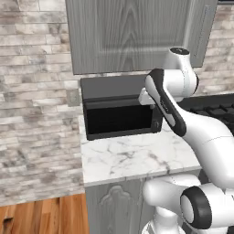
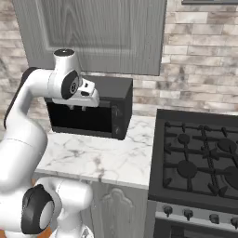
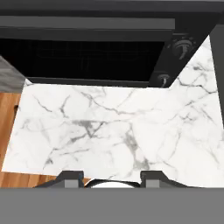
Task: Navigate to the fridge.
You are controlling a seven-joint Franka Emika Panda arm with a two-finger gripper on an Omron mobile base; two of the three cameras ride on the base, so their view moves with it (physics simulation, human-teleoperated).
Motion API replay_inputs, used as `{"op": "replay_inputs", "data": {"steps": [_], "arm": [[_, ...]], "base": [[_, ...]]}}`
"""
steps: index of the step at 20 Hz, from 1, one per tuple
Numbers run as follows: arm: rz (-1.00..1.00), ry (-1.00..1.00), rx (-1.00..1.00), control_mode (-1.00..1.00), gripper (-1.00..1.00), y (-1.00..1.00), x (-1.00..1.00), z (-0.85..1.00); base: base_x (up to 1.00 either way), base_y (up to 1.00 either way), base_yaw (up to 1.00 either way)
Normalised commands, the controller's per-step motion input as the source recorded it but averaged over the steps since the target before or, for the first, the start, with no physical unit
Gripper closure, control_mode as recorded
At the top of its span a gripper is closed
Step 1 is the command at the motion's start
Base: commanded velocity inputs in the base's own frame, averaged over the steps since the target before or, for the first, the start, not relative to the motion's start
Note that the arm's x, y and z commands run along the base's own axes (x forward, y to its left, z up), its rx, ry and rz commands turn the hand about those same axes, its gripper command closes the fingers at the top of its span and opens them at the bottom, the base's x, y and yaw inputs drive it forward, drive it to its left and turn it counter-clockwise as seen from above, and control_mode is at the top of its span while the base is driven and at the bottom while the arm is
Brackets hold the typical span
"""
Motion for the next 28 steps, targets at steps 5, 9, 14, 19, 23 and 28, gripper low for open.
{"op": "replay_inputs", "data": {"steps": [5,9,14,19,23,28], "arm": [[0.00,-0.05,0.00,-1.00,-1.00,-0.03,-0.58,0.00],[0.00,-0.04,0.00,1.00,-1.00,-0.05,-0.25,0.00],[0.00,0.00,0.00,1.00,-1.00,0.00,0.00,0.00],[0.00,0.00,0.00,1.00,-1.00,0.00,0.00,0.00],[0.00,0.00,0.00,1.00,-1.00,0.00,0.00,0.00],[0.00,0.00,0.00,1.00,-1.00,0.00,0.00,0.00]], "base": [[0.00,0.00,0.00],[-0.65,-0.44,-0.27],[-0.28,-0.53,-0.72],[0.00,-0.58,-0.86],[0.05,-0.64,-0.87],[0.05,-0.67,-0.88]]}}
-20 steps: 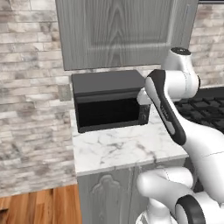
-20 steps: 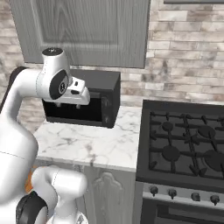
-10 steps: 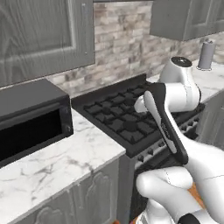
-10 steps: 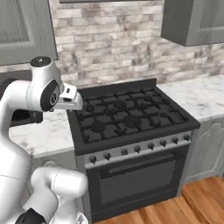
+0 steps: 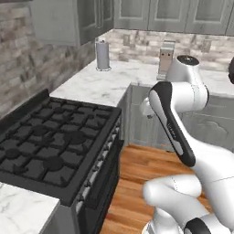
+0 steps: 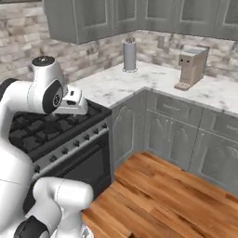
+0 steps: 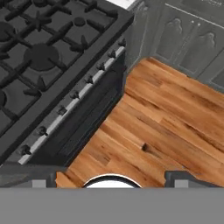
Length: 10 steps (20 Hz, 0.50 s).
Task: Navigate to the fridge.
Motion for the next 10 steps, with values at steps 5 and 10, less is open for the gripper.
{"op": "replay_inputs", "data": {"steps": [5,10], "arm": [[0.00,0.00,0.00,1.00,-1.00,0.00,0.00,0.00],[0.00,0.00,0.00,1.00,-1.00,0.00,0.00,0.00]], "base": [[0.05,-0.59,-0.92],[0.04,-0.52,-0.94]]}}
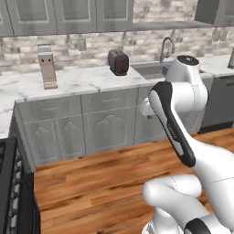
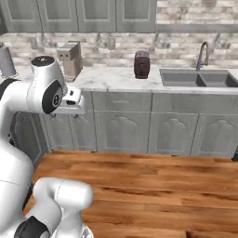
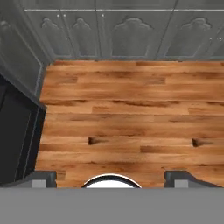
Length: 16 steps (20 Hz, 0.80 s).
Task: Navigate to the fridge.
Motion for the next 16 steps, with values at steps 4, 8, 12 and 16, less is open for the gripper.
{"op": "replay_inputs", "data": {"steps": [4,8,12,16], "arm": [[0.00,0.00,0.00,1.00,-1.00,0.00,0.00,0.00],[0.00,0.00,0.00,1.00,-1.00,0.00,0.00,0.00],[0.00,0.00,0.00,1.00,-1.00,0.00,0.00,0.00],[0.00,0.00,0.00,1.00,-1.00,0.00,0.00,0.00]], "base": [[0.04,-0.47,-0.94],[0.04,-0.44,-0.95],[0.14,-0.39,-0.92],[0.82,-0.01,-0.57]]}}
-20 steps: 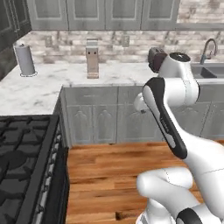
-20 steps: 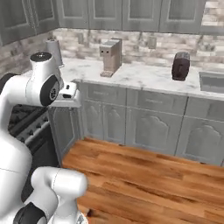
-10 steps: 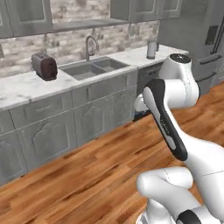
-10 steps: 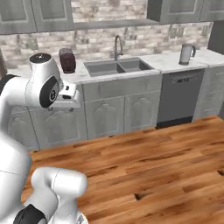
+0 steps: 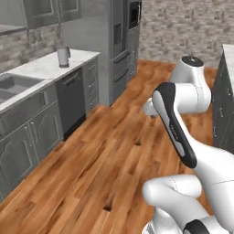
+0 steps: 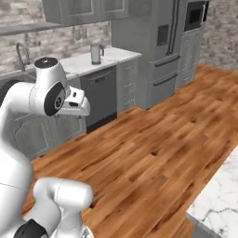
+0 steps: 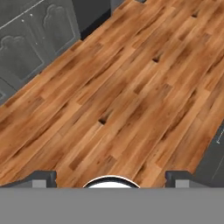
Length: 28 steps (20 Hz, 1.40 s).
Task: Navigate to the fridge.
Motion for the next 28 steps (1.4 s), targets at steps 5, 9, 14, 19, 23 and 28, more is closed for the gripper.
{"op": "replay_inputs", "data": {"steps": [5,9,14,19,23,28], "arm": [[0.00,0.00,0.00,1.00,-1.00,0.00,0.00,0.00],[0.00,0.00,0.00,1.00,-1.00,0.00,0.00,0.00],[0.00,0.00,0.00,1.00,-1.00,0.00,0.00,0.00],[0.00,0.00,0.00,1.00,-1.00,0.00,0.00,0.00],[0.00,0.00,0.00,1.00,-1.00,0.00,0.00,0.00],[0.00,0.00,0.00,1.00,-1.00,0.00,0.00,0.00]], "base": [[1.00,0.00,-0.04],[1.00,0.01,-0.05],[1.00,0.25,-0.30],[1.00,0.47,-0.39],[1.00,0.49,-0.24],[1.00,0.00,-0.01]]}}
